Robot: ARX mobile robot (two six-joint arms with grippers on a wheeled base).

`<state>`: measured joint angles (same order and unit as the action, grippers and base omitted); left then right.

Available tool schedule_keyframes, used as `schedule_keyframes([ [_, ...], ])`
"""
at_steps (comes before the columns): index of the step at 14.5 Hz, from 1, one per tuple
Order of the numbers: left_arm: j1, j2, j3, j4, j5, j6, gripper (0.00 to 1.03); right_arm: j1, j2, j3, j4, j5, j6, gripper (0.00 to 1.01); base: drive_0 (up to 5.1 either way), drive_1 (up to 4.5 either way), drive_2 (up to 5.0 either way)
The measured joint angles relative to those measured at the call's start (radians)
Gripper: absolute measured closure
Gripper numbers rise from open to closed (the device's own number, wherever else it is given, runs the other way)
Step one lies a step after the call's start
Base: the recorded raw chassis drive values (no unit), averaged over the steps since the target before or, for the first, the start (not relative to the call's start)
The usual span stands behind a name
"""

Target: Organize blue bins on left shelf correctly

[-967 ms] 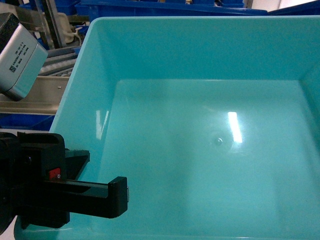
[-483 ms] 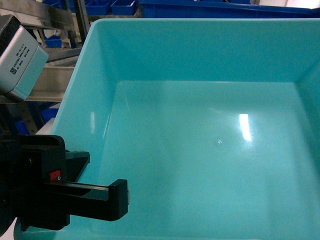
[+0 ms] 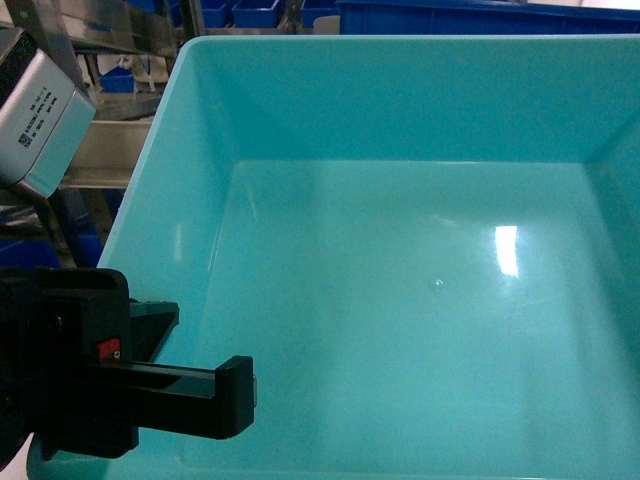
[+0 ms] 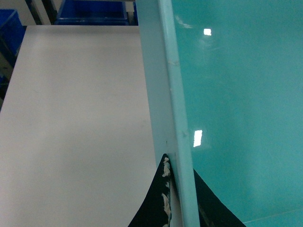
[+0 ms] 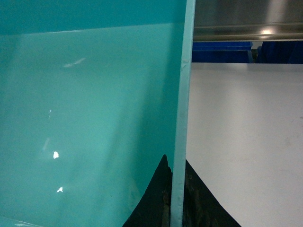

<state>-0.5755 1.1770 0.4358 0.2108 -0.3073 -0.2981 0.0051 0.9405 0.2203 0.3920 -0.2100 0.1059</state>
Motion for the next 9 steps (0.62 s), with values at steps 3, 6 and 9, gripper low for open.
schedule_keyframes([
  [3, 0.0, 0.0, 0.0, -0.001, 0.0, 0.0, 1.01, 0.0, 0.0, 0.0, 0.0, 0.0, 0.0, 0.99, -4.6, 0.77, 3.9],
  [6, 0.0, 0.0, 0.0, 0.001, 0.0, 0.0, 1.01, 0.0, -0.001, 0.0, 0.004, 0.0, 0.0, 0.99, -4.6, 0.77, 3.9],
  [9, 0.0, 0.0, 0.0, -0.002, 0.0, 0.0, 1.01, 0.0, 0.0, 0.0, -0.002, 0.0, 0.0, 0.99, -4.6, 0.77, 3.9],
])
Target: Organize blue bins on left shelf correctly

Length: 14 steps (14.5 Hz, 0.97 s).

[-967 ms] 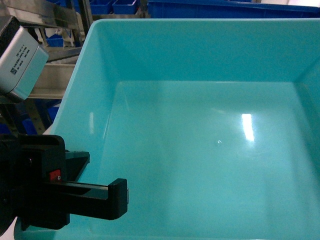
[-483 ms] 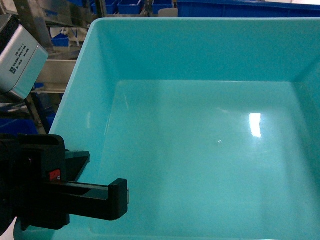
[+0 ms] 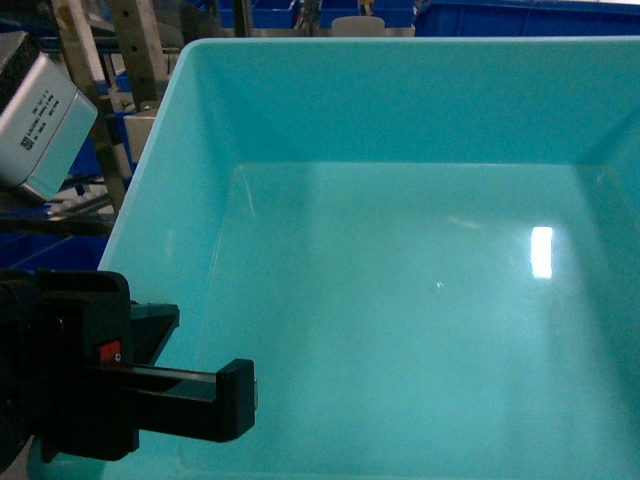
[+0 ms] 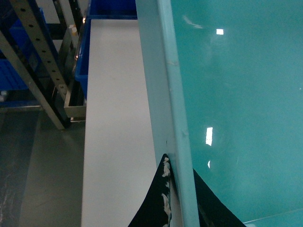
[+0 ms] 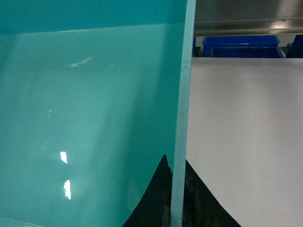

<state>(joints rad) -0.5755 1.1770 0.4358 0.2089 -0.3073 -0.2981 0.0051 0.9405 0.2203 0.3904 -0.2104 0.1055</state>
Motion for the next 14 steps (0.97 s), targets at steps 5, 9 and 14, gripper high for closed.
schedule_keyframes([
  [5, 0.0, 0.0, 0.0, 0.002, 0.0, 0.0, 1.01, 0.0, 0.0, 0.0, 0.001, 0.0, 0.0, 0.99, -4.7, 1.85, 3.0],
  [9, 0.0, 0.0, 0.0, 0.001, 0.0, 0.0, 1.01, 0.0, 0.0, 0.0, 0.002, 0.0, 0.001, 0.99, -4.9, 3.19, 1.8],
  [14, 0.0, 0.0, 0.0, 0.002, 0.0, 0.001, 1.01, 0.0, 0.0, 0.0, 0.003, 0.0, 0.002, 0.99, -5.1, 2.4, 2.4],
])
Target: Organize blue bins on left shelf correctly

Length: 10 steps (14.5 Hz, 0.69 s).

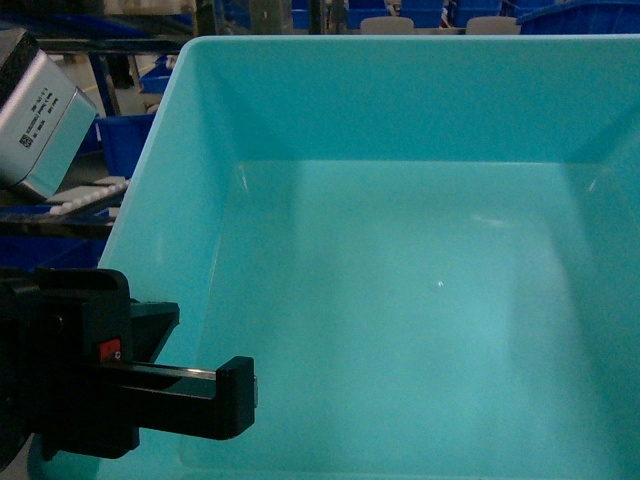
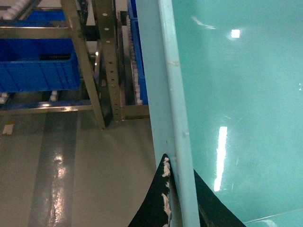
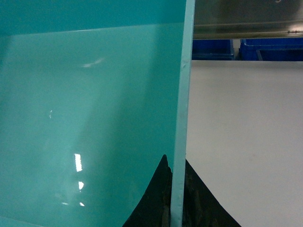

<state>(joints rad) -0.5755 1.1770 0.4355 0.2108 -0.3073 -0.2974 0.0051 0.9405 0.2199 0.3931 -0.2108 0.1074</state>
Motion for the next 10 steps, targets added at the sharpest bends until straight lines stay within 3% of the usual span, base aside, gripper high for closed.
schedule_keyframes([
  [10, 0.0, 0.0, 0.0, 0.0, 0.0, 0.002, 1.01, 0.0, 0.0, 0.0, 0.0, 0.0, 0.0, 0.99, -5.0, 2.43, 2.4],
])
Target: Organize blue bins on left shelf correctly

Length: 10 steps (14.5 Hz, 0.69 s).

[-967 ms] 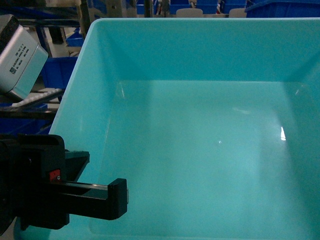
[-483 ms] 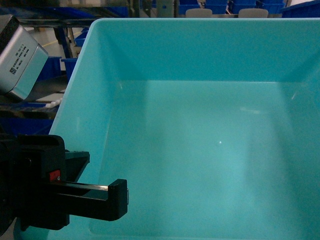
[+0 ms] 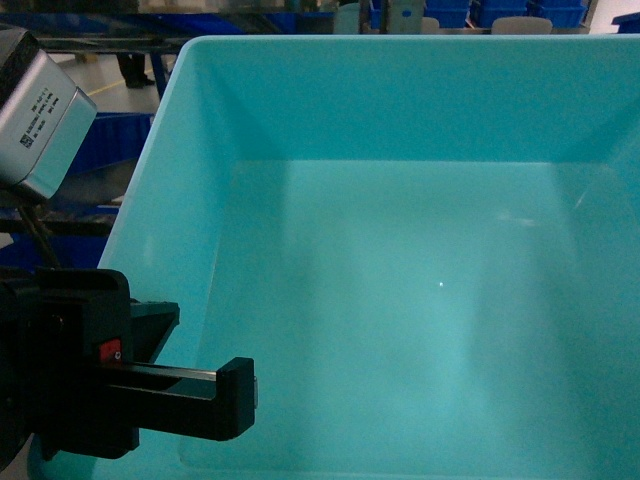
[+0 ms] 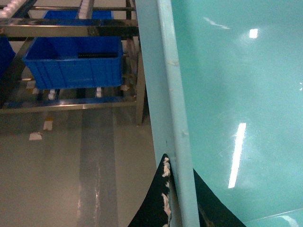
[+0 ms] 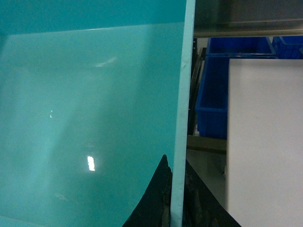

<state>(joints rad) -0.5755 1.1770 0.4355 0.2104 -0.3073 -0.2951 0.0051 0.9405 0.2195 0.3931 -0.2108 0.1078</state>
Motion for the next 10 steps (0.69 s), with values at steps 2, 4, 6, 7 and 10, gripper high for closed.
schedule_keyframes([
  [2, 0.0, 0.0, 0.0, 0.001, 0.0, 0.005, 1.01, 0.0, 0.0, 0.0, -0.002, 0.0, 0.0, 0.99, -5.0, 2.44, 2.4],
  [4, 0.0, 0.0, 0.0, 0.001, 0.0, 0.005, 1.01, 0.0, 0.0, 0.0, -0.002, 0.0, 0.0, 0.99, -5.0, 2.44, 2.4],
  [6, 0.0, 0.0, 0.0, 0.0, 0.0, 0.005, 1.01, 0.0, 0.0, 0.0, -0.002, 0.0, 0.0, 0.99, -5.0, 2.44, 2.4],
  [7, 0.0, 0.0, 0.0, 0.0, 0.0, 0.005, 1.01, 0.0, 0.0, 0.0, -0.001, 0.0, 0.0, 0.99, -5.0, 2.44, 2.4],
  [10, 0.0, 0.0, 0.0, 0.001, 0.0, 0.005, 1.01, 0.0, 0.0, 0.0, -0.002, 0.0, 0.001, 0.99, -5.0, 2.44, 2.4],
])
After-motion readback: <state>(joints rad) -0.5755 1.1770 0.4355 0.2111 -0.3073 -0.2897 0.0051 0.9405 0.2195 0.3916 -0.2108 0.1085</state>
